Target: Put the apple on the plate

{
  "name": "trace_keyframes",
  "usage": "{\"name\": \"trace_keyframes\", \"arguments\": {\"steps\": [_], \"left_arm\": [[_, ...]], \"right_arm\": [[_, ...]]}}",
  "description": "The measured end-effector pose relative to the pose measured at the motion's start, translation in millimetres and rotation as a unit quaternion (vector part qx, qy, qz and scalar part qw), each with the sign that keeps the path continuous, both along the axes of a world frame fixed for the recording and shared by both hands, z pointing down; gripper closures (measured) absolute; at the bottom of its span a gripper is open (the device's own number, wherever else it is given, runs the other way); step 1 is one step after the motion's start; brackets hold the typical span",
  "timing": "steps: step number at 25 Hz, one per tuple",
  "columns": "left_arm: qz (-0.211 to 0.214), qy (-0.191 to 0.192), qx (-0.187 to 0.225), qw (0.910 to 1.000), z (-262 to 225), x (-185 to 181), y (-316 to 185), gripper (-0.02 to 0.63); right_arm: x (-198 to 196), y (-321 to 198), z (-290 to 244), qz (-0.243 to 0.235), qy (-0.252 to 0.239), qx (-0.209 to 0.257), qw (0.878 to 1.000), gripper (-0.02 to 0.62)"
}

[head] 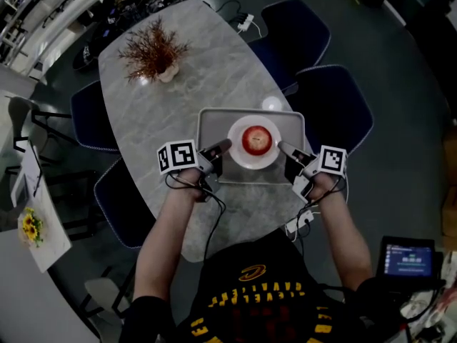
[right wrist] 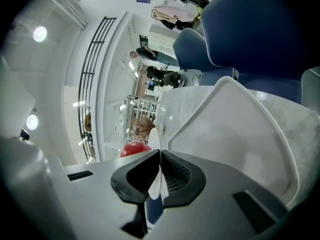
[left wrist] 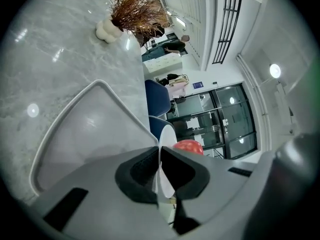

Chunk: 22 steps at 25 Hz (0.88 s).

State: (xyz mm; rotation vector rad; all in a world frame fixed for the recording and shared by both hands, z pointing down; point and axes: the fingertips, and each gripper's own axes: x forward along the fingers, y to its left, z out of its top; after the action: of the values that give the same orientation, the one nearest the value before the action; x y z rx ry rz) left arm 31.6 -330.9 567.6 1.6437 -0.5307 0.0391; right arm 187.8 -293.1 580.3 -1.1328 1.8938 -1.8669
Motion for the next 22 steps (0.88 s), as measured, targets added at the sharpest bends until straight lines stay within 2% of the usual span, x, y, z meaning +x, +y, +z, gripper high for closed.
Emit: {"name": "trace_keyframes", "arguments": {"steps": [6,11,22], "left_arm": [[0.000,-0.011,-0.020,0.9997,27,1,-11,0.586],[0.012,-0.015,-0.023,0.9996,40,4,-10,0.586],[0.023,-0.040,-0.055,0.9974,93,8,-21,0.586]], "right_arm": [[1,-12,25,-0.006,-0.003,-0.021,1.000,0.571],[3,-9,41,-0.007,0.015,-0.042,0.999,0.571],[5,-18,91,-0.010,0.024,-0.075,0.997,0.571]]}}
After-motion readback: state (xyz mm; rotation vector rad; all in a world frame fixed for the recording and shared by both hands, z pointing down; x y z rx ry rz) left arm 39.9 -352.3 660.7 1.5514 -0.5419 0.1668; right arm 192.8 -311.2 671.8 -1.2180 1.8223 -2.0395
